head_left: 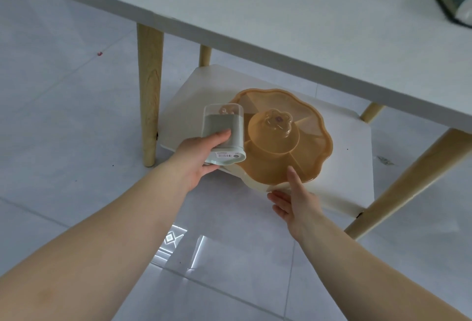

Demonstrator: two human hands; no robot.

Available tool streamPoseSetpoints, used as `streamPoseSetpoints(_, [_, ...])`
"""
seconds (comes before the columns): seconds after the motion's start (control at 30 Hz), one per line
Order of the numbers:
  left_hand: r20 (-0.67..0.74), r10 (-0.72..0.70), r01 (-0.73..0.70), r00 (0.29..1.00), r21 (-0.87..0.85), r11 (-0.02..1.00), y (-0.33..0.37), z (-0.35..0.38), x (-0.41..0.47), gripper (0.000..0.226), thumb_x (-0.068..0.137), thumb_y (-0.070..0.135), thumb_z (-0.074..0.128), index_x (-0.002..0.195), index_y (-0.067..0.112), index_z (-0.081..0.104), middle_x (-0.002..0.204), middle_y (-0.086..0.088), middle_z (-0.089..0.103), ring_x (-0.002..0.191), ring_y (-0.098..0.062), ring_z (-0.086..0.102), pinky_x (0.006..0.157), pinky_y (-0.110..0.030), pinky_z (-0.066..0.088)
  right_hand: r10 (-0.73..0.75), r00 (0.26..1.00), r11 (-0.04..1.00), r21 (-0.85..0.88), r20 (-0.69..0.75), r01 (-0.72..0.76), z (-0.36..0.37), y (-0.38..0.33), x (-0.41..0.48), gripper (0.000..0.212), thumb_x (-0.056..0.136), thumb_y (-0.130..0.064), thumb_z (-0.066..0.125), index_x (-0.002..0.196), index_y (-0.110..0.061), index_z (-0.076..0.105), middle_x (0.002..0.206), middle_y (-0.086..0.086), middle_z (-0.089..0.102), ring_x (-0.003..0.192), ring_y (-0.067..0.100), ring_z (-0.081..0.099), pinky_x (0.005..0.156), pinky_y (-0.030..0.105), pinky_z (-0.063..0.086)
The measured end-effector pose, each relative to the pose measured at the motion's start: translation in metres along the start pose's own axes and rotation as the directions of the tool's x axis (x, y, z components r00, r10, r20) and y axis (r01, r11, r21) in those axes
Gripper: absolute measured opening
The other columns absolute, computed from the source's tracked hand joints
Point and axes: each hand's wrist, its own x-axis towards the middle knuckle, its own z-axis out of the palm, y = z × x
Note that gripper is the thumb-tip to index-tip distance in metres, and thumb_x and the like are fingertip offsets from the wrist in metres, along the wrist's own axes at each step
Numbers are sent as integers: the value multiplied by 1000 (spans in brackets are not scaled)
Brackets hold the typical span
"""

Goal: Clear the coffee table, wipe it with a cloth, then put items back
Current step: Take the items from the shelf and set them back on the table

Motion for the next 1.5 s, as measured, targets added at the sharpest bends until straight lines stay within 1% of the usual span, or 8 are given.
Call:
streamPoseSetpoints(0.1, [-17, 25, -24, 1000, 60, 998, 0, 2, -3, 16, 72, 27, 68, 76, 18, 56, 76, 3, 65, 72, -8, 62, 64, -25, 47, -7, 1000, 1000, 17, -16, 8, 1, 0, -3, 32, 83, -44, 55, 73, -14, 50, 78, 7, 61, 74, 20, 62, 74, 32, 48])
streamPoseSetpoints(0.3, [-11, 46, -46, 999, 73, 996, -10, 8, -17, 10, 73, 18, 68, 74, 17, 58, 75, 1, 65, 65, -7, 63, 47, -11, 50, 35, 999, 998, 44, 14, -36, 4, 1, -4, 36, 86, -42, 51, 104, -12, 43, 97, 13, 58, 93, 27, 58, 87, 48, 46])
streamPoseSetpoints(0.43, [53, 14, -15, 999, 25, 1000, -25, 7, -34, 6, 74, 14, 67, 74, 16, 61, 53, 11, 69, 53, 2, 64, 59, -17, 53, 7, 999, 996, 90, 53, -11, 4, 3, -8, 30, 87, -35, 52, 100, -9, 44, 100, 15, 60, 87, 26, 62, 89, 42, 45])
streamPoseSetpoints(0.57, [93, -5, 10, 996, -60, 998, -28, -9, -43, 15, 73, 21, 65, 87, 15, 64, 72, 6, 70, 65, -2, 67, 64, -19, 54, 13, 997, 993, 119, 80, -22, 0, 2, -14, 31, 87, -32, 54, 105, -10, 42, 112, 18, 56, 88, 28, 61, 86, 38, 44])
streamPoseSetpoints(0.83, [89, 9, 2, 996, -124, 992, -23, -42, -75, 39, 53, 32, 64, 88, 17, 64, 71, 4, 74, 67, -10, 69, 65, -29, 56, -17, 972, 996, 87, 235, -4, -21, -2, -32, 21, 89, -28, 49, 100, -10, 46, 86, 14, 58, 77, 26, 61, 82, 41, 45])
streamPoseSetpoints(1.07, [103, 153, -130, 983, -203, 971, -5, -64, -115, 40, 51, 35, 70, 81, 9, 71, 76, -3, 76, 72, -15, 71, 57, -30, 58, -3, 942, 999, 32, 336, -9, -39, -10, -56, 24, 89, -28, 49, 80, -6, 49, 81, 21, 60, 56, 26, 71, 54, 39, 59])
streamPoseSetpoints(1.23, [-16, 364, -357, 931, -231, 905, 27, -84, -135, 23, 65, 21, 52, 65, 17, 75, 71, 5, 75, 73, -6, 70, 64, -24, 58, 14, 891, 991, -125, 454, 48, -36, -15, -76, 21, 88, -26, 50, 83, -6, 57, 77, 17, 63, 57, 25, 71, 45, 28, 57])
streamPoseSetpoints(1.5, [-288, 463, -503, 838, -80, 861, 87, -153, -171, 48, 89, 15, 42, 56, 27, 74, 70, 12, 74, 74, -3, 69, 68, -22, 57, 119, 706, 862, -426, 699, 276, 1, -31, -140, 19, 88, -22, 47, 97, -10, 59, 84, 13, 57, 52, 17, 61, 47, 25, 53])
